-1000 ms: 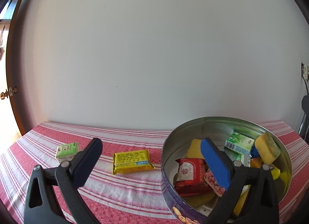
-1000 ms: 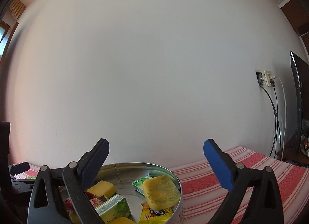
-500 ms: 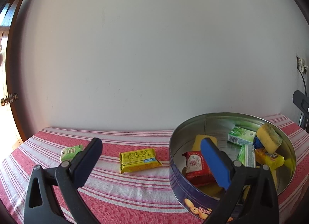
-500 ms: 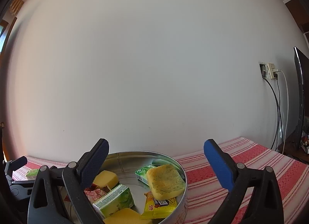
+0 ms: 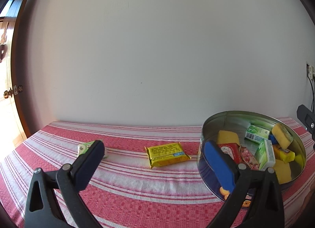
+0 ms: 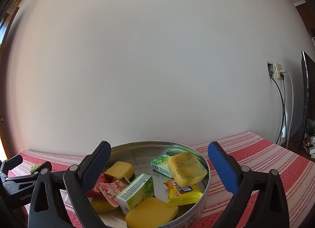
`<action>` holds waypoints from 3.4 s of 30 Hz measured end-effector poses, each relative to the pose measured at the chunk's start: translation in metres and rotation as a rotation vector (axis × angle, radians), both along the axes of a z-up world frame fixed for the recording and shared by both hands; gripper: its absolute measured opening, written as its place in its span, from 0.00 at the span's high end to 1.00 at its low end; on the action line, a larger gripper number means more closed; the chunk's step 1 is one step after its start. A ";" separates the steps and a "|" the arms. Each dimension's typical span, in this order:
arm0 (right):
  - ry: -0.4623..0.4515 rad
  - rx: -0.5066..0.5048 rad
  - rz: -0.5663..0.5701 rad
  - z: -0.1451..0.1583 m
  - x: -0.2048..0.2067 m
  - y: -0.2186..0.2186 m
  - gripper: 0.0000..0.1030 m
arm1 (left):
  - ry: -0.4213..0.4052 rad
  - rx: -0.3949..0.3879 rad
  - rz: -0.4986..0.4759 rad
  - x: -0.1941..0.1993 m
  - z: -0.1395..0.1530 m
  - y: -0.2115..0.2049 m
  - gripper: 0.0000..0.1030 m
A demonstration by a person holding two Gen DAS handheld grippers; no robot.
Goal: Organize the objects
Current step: 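Withdraw both grippers from the tin toward the green pack and yellow bar, then grasp the yellow wrapped bar with the right gripper, then lift the yellow bar with the right gripper while the left gripper grasps the small green tissue pack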
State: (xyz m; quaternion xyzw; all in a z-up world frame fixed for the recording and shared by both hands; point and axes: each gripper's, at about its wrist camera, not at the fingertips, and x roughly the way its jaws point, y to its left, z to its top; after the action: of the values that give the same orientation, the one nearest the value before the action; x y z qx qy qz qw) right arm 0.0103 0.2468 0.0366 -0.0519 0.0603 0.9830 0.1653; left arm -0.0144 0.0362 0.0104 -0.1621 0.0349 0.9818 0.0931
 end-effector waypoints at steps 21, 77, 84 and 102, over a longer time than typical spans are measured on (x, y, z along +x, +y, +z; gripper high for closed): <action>-0.131 0.019 0.259 -0.015 -0.090 -0.129 0.03 | -0.047 -0.040 0.169 -0.052 -0.004 -0.104 0.00; -0.785 -0.046 0.083 -0.041 -0.199 -0.201 0.34 | -0.271 0.077 0.413 -0.108 -0.027 -0.202 0.00; -0.660 -0.128 0.275 -0.031 -0.171 -0.191 0.38 | -0.289 0.084 0.383 -0.111 -0.030 -0.203 0.00; -0.392 -0.025 0.349 0.000 -0.085 -0.140 0.38 | -0.412 0.127 0.184 -0.152 -0.044 -0.142 0.00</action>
State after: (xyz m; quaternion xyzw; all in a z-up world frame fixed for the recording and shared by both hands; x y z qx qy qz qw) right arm -0.0743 0.1066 0.0369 -0.2533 0.0295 0.9670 0.0009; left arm -0.1669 -0.1055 -0.0338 -0.3554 -0.0618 0.9325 0.0186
